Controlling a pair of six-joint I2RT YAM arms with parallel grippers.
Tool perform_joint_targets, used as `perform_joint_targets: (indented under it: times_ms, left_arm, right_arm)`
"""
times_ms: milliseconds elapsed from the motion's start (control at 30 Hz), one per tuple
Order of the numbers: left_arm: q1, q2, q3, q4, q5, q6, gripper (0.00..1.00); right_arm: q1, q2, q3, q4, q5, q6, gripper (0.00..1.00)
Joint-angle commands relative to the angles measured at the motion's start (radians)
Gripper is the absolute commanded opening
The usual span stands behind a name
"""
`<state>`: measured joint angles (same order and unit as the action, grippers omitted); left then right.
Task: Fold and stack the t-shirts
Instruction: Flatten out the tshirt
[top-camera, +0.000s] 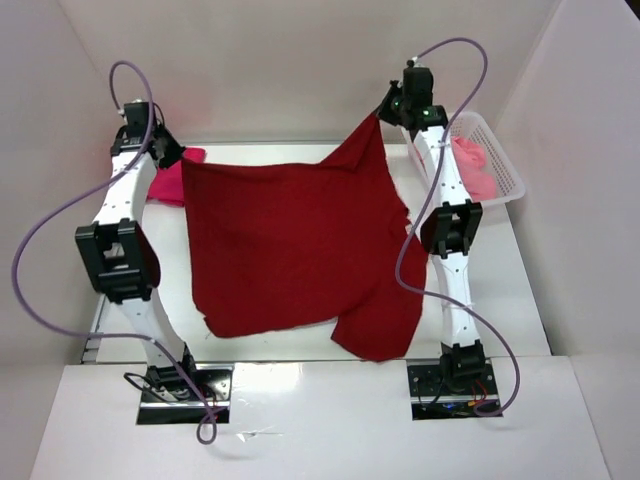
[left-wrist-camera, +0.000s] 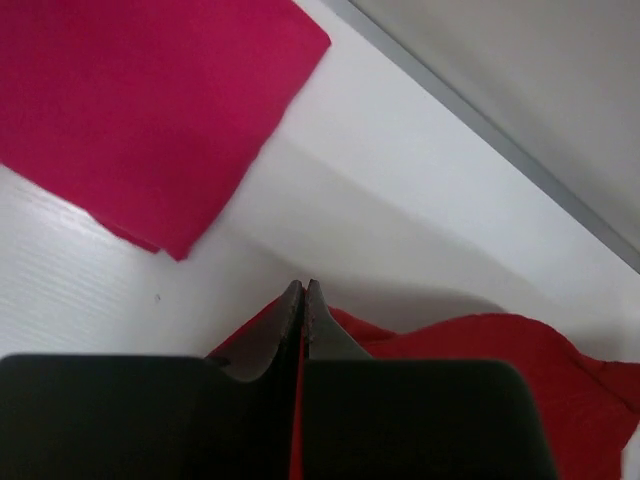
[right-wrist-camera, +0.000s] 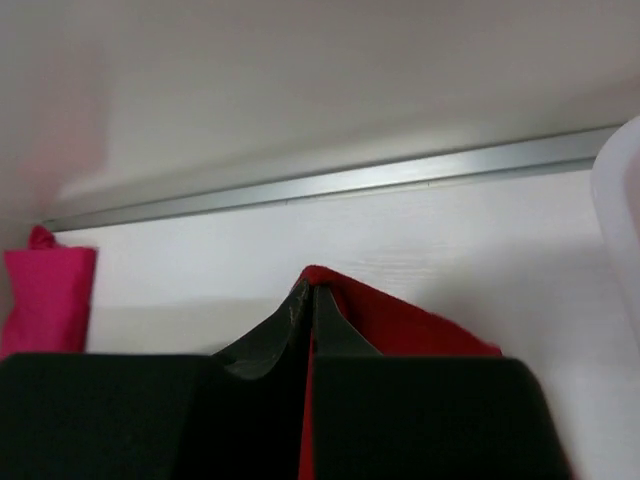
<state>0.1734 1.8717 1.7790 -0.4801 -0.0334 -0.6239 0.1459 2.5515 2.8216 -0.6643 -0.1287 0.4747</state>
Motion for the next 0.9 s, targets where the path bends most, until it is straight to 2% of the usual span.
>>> perform_joint_targets:
  times_ms: [0, 133, 167, 200, 233, 267, 300, 333, 400, 467, 567, 600, 633, 667, 700, 733, 767, 800, 867]
  left_arm:
    - [-0.024, 0.033, 0.17, 0.1, -0.086, 0.047, 0.0]
    - [-0.035, 0.212, 0.364, 0.078, -0.097, 0.047, 0.0]
    - [-0.035, 0.237, 0.4, 0.068, -0.106, 0.047, 0.03]
    - [-0.035, 0.257, 0.468, 0.054, -0.115, 0.047, 0.06]
    - [-0.035, 0.286, 0.491, 0.054, -0.115, 0.047, 0.14]
    - [-0.035, 0.287, 0.505, 0.054, -0.103, 0.047, 0.28]
    - [-0.035, 0.287, 0.505, 0.054, -0.086, 0.056, 0.59]
    - [-0.035, 0.25, 0.45, 0.072, -0.073, 0.065, 0.72]
    - [-0.035, 0.195, 0.357, 0.116, -0.053, 0.066, 0.88]
    - [-0.035, 0.114, 0.269, 0.126, -0.062, 0.066, 1.0]
    - [-0.035, -0.021, 0.052, 0.162, -0.071, 0.066, 1.0]
    - [-0.035, -0.058, -0.007, 0.173, -0.08, 0.066, 1.0]
    - [-0.035, -0.136, -0.123, 0.173, -0.092, 0.066, 0.97]
    - [-0.035, -0.175, -0.186, 0.187, -0.092, 0.055, 0.94]
    - [-0.026, -0.25, -0.247, 0.187, -0.083, 0.055, 0.88]
    - [-0.026, -0.285, -0.304, 0.187, -0.083, 0.04, 0.68]
    - [-0.014, -0.316, -0.407, 0.187, -0.083, 0.039, 0.56]
    - [-0.014, -0.341, -0.449, 0.187, -0.083, 0.03, 0.46]
    - [-0.014, -0.394, -0.521, 0.173, -0.068, 0.018, 0.26]
  right_arm:
    - [0.02, -0.07, 0.088, 0.106, 0.035, -0.022, 0.02]
    - [0.02, -0.07, 0.076, 0.158, 0.0, 0.016, 0.06]
    - [0.02, -0.07, 0.076, 0.188, 0.0, 0.016, 0.06]
    - [0.02, -0.07, 0.062, 0.189, -0.011, 0.028, 0.11]
    - [0.02, -0.079, 0.062, 0.198, -0.02, 0.039, 0.15]
    - [0.02, -0.091, 0.062, 0.184, -0.02, 0.039, 0.21]
    - [0.02, -0.091, 0.062, 0.169, -0.02, 0.039, 0.35]
    - [0.02, -0.123, 0.053, 0.154, -0.02, 0.039, 0.4]
    - [0.02, -0.154, 0.036, 0.106, -0.02, 0.012, 0.48]
    - [0.02, -0.194, 0.025, 0.06, -0.02, 0.012, 0.53]
    - [0.049, -0.249, -0.02, -0.079, -0.02, 0.001, 0.51]
    - [0.064, -0.278, -0.066, -0.102, -0.006, 0.001, 0.44]
    - [0.099, -0.319, -0.241, -0.103, 0.006, 0.001, 0.34]
    - [0.118, -0.459, -0.386, -0.051, 0.015, 0.001, 0.15]
    - [0.135, -0.553, -0.556, 0.036, 0.005, 0.024, 0.07]
    - [0.144, -0.642, -0.872, 0.213, -0.011, 0.051, 0.0]
    - [0.144, -0.722, -0.989, 0.262, -0.044, 0.073, 0.0]
    - [0.144, -0.838, -1.072, 0.262, -0.045, 0.073, 0.0]
    - [0.144, -0.933, -1.253, 0.215, -0.045, 0.064, 0.0]
